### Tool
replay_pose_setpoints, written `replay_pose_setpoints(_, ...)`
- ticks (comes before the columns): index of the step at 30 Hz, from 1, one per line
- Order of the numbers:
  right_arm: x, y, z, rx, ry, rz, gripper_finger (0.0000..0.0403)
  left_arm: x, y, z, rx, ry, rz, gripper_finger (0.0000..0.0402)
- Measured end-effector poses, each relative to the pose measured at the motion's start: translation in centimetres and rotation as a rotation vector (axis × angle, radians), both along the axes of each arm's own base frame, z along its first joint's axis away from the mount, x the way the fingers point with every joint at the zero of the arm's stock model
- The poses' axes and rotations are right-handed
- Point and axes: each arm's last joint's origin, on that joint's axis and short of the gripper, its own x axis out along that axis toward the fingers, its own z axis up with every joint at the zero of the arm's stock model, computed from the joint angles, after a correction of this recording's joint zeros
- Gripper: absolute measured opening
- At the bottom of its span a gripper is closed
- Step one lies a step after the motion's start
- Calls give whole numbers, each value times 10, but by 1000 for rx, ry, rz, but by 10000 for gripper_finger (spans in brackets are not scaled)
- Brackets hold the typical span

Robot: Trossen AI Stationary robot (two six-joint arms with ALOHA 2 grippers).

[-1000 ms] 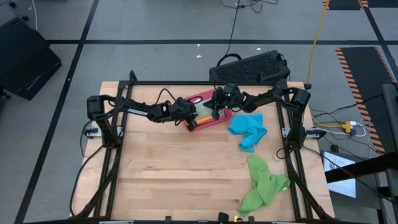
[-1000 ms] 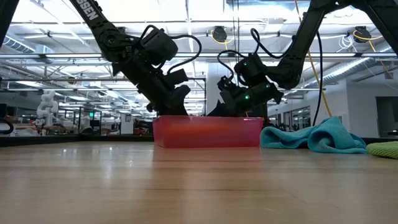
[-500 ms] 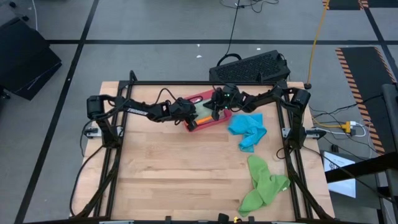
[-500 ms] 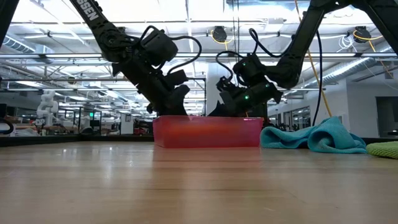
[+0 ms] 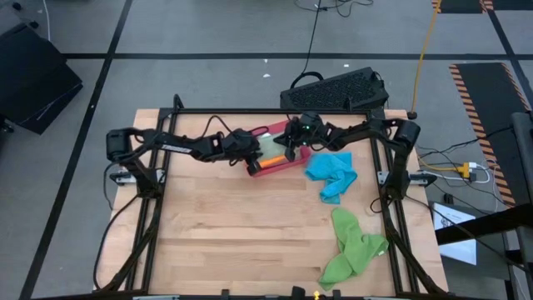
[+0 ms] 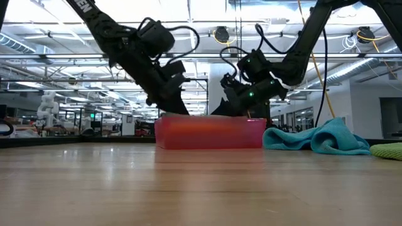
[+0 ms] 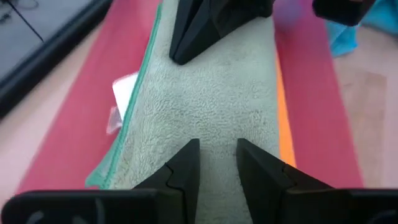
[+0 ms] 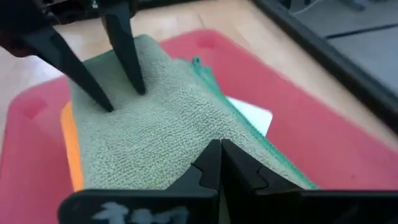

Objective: Fold microfiber towels
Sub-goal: Put the folded light green microfiber towel into the red bin, then fold the blue microfiber cloth

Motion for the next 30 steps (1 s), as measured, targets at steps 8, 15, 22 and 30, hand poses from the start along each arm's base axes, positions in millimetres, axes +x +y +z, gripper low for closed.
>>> replay_pose_setpoints(8,-8,5,40,-46,-51,6,4,-8,-2,34,80,-97,-20,108)
replay_pose_setpoints(15,-31,27,75,-1,69,39,5,-20,-21,71,111,-199,-63,108)
replay_pose_setpoints(22,-61,78,106,23,233,79,50,-18,-63,79,147,-199,-135,108)
replay_pose_setpoints(30,-103,131,95,120,392,16,123,-20,-121,75,192,-169,-195,108)
